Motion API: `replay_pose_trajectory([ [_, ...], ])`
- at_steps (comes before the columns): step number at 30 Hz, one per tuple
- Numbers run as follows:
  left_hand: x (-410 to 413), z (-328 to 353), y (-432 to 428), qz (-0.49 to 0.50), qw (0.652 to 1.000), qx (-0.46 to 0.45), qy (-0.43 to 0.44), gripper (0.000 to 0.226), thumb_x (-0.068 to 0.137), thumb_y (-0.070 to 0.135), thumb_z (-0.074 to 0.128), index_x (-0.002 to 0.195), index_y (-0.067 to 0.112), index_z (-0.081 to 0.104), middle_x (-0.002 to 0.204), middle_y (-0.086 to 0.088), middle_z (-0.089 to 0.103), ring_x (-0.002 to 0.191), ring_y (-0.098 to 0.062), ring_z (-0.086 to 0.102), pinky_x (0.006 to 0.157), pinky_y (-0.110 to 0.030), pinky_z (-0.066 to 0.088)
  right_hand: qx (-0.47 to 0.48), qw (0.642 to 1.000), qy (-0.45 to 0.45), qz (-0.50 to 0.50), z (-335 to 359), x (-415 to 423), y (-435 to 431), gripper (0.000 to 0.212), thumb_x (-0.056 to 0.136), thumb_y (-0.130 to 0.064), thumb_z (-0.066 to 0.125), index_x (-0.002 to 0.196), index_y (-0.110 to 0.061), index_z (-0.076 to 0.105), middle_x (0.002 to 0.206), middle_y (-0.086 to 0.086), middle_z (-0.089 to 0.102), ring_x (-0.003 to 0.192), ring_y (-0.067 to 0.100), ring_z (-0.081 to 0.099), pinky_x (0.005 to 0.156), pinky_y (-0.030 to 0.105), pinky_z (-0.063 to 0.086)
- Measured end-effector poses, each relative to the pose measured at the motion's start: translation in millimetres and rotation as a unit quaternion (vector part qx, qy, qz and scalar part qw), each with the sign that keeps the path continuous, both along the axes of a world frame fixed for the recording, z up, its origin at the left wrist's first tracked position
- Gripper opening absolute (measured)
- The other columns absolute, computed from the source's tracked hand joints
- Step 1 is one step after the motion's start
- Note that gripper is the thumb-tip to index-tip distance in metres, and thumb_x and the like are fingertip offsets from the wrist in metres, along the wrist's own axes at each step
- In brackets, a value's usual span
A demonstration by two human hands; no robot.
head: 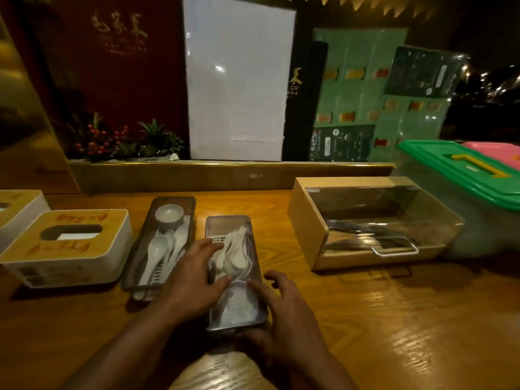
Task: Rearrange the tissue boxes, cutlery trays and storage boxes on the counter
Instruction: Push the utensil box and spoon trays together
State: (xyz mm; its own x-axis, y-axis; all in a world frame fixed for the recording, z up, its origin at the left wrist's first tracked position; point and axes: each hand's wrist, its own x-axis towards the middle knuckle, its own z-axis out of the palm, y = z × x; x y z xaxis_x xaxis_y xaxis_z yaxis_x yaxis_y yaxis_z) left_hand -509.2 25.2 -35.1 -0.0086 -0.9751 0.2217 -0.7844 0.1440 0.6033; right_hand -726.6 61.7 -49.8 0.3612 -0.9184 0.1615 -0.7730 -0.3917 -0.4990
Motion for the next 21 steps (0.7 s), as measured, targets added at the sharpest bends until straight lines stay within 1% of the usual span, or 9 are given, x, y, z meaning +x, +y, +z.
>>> replay_pose_trajectory([
  [3, -5.9, -8.7, -5.3, -0.013, 0.999, 0.015, 0.025, 0.079, 0.079, 0.037, 0.078, 0.148, 0.03, 0.041, 0.159, 0.004, 0.026, 0.145, -0.02, 0.031, 0.111, -0.033, 0.031, -0.011, 0.999, 0.009, -0.032, -1.4, -12.6, -0.5, 0.082, 0.07, -0.071, 0.061, 0.144, -0.046, 0.034, 0.15, -0.005, 0.036, 0.133, 0.02, 0.04, 0.093, 0.04, 0.051],
  [5, -11.5, -13.7, -9.0, -0.037, 0.998, 0.02, 0.049, 0.08, 0.077, 0.035, 0.077, 0.148, 0.028, 0.04, 0.158, 0.002, 0.028, 0.143, -0.021, 0.033, 0.112, -0.033, 0.035, -0.006, 0.997, 0.014, -0.07, -1.0, -25.2, -2.8, 0.076, 0.073, -0.06, 0.061, 0.143, -0.045, 0.036, 0.145, -0.008, 0.04, 0.129, 0.018, 0.043, 0.093, 0.038, 0.051],
  [7, -21.3, -18.2, -12.3, -0.057, 0.995, 0.028, 0.076, 0.08, 0.076, 0.041, 0.074, 0.148, 0.029, 0.04, 0.156, 0.004, 0.031, 0.14, -0.02, 0.038, 0.11, -0.035, 0.04, -0.01, 0.994, 0.018, -0.106, -2.5, -39.0, -7.0, 0.069, 0.076, -0.052, 0.061, 0.141, -0.045, 0.039, 0.137, -0.01, 0.044, 0.123, 0.016, 0.047, 0.091, 0.035, 0.051],
  [10, -38.6, -21.7, -20.1, -0.047, 0.992, 0.028, 0.117, 0.084, 0.072, 0.054, 0.069, 0.147, 0.026, 0.042, 0.153, 0.005, 0.034, 0.137, -0.02, 0.043, 0.107, -0.043, 0.046, -0.007, 0.989, 0.029, -0.142, -5.1, -51.2, -14.2, 0.061, 0.081, -0.045, 0.062, 0.138, -0.046, 0.041, 0.127, -0.012, 0.048, 0.114, 0.014, 0.051, 0.085, 0.034, 0.052],
  [11, -43.9, -21.7, -24.4, -0.042, 0.991, 0.026, 0.123, 0.085, 0.072, 0.053, 0.071, 0.146, 0.024, 0.042, 0.153, 0.003, 0.036, 0.137, -0.02, 0.043, 0.107, -0.044, 0.046, -0.012, 0.988, 0.028, -0.15, -5.2, -52.8, -16.4, 0.059, 0.082, -0.045, 0.062, 0.138, -0.045, 0.042, 0.124, -0.013, 0.049, 0.112, 0.013, 0.051, 0.083, 0.033, 0.052],
  [15, -62.5, -19.9, -44.7, -0.024, 0.985, 0.022, 0.167, 0.087, 0.074, 0.028, 0.082, 0.149, 0.023, 0.037, 0.156, 0.001, 0.033, 0.141, -0.022, 0.038, 0.111, -0.043, 0.042, -0.028, 0.981, 0.029, -0.188, -6.6, -52.6, -21.5, 0.055, 0.087, -0.041, 0.063, 0.139, -0.041, 0.046, 0.12, -0.013, 0.051, 0.108, 0.011, 0.05, 0.083, 0.028, 0.048],
  [17, -71.0, -19.5, -52.2, 0.002, 0.977, 0.037, 0.208, 0.09, 0.075, 0.02, 0.083, 0.15, 0.025, 0.035, 0.156, 0.0, 0.032, 0.138, -0.02, 0.038, 0.109, -0.037, 0.041, -0.036, 0.977, 0.031, -0.209, -6.7, -52.1, -22.4, 0.053, 0.089, -0.041, 0.063, 0.139, -0.04, 0.047, 0.121, -0.013, 0.051, 0.107, 0.009, 0.05, 0.083, 0.027, 0.049],
  [19, -78.8, -19.5, -58.9, 0.016, 0.962, 0.073, 0.263, 0.09, 0.076, 0.013, 0.083, 0.15, 0.025, 0.035, 0.151, 0.0, 0.042, 0.129, -0.014, 0.047, 0.102, -0.031, 0.044, -0.04, 0.974, 0.03, -0.223, -7.4, -53.6, -24.0, 0.051, 0.09, -0.04, 0.063, 0.138, -0.039, 0.048, 0.119, -0.013, 0.051, 0.104, 0.008, 0.05, 0.083, 0.027, 0.049],
  [21, -85.1, -22.1, -66.0, 0.008, 0.951, 0.099, 0.293, 0.086, 0.077, 0.011, 0.082, 0.149, 0.027, 0.038, 0.143, 0.002, 0.055, 0.124, -0.013, 0.055, 0.101, -0.032, 0.049, -0.04, 0.971, 0.023, -0.233, -7.9, -56.3, -25.3, 0.05, 0.09, -0.04, 0.063, 0.138, -0.039, 0.048, 0.119, -0.014, 0.051, 0.103, 0.007, 0.05, 0.083, 0.027, 0.05],
])
